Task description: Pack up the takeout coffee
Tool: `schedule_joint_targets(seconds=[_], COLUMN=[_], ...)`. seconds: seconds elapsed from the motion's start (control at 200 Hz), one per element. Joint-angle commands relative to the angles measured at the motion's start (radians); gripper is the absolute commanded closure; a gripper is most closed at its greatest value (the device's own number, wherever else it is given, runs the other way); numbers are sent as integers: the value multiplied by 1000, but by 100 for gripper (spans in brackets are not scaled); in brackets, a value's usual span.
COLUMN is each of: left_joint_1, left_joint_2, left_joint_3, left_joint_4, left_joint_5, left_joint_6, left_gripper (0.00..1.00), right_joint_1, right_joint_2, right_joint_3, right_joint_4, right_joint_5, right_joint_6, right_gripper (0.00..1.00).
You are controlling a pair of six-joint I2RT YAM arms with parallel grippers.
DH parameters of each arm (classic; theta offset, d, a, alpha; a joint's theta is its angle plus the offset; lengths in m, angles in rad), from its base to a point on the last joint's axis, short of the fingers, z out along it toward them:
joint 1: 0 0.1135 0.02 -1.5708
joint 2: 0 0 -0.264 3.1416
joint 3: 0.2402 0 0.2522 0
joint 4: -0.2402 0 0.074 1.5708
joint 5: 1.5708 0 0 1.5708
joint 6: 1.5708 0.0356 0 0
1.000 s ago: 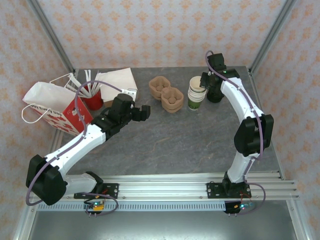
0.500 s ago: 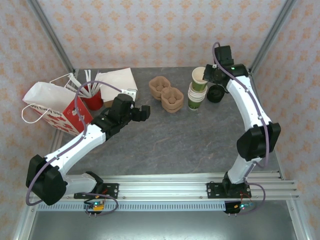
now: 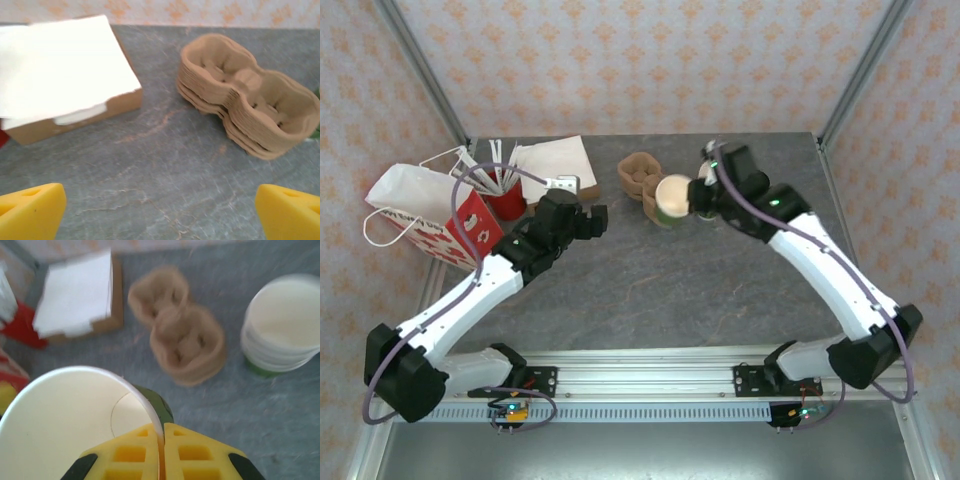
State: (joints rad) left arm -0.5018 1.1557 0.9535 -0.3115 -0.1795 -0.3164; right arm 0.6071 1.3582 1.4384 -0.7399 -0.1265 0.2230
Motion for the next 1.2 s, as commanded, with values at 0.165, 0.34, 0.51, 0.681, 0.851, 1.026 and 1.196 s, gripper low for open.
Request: schedule_joint_targets(seconds=[0.165, 0.34, 0.51, 0.681, 0.851, 1.026, 1.196], left_joint_1=[47, 48, 49, 48, 48, 48, 48], left_joint_2=[-106, -128, -126, -123, -123, -128, -128], left_joint_3=[-66, -74, -76, -76, -80, -82, -76], left_joint_4=[-42, -42, -39, -32, -35, -33, -31], left_joint_5=[-133, -130, -118, -115, -112, -104, -73], left_joint_6=[-54, -49, -50, -50, -49, -47, -47], left_gripper=[1, 1, 1, 1, 1, 1, 1], right_joint_1=[94, 101, 103, 103, 105, 107, 106], right_joint_2=[151, 233, 269, 288, 297, 266, 166], right_joint_3=[-199, -243, -278, -309, -319, -300, -244], right_joint_4=[271, 372, 418, 446, 449, 414, 341], right_joint_5=[35, 35, 41, 41, 43, 48, 52], right_joint_6=[44, 38, 29, 34, 36, 32, 36], right_gripper=[90, 90, 90, 89, 88, 73, 59])
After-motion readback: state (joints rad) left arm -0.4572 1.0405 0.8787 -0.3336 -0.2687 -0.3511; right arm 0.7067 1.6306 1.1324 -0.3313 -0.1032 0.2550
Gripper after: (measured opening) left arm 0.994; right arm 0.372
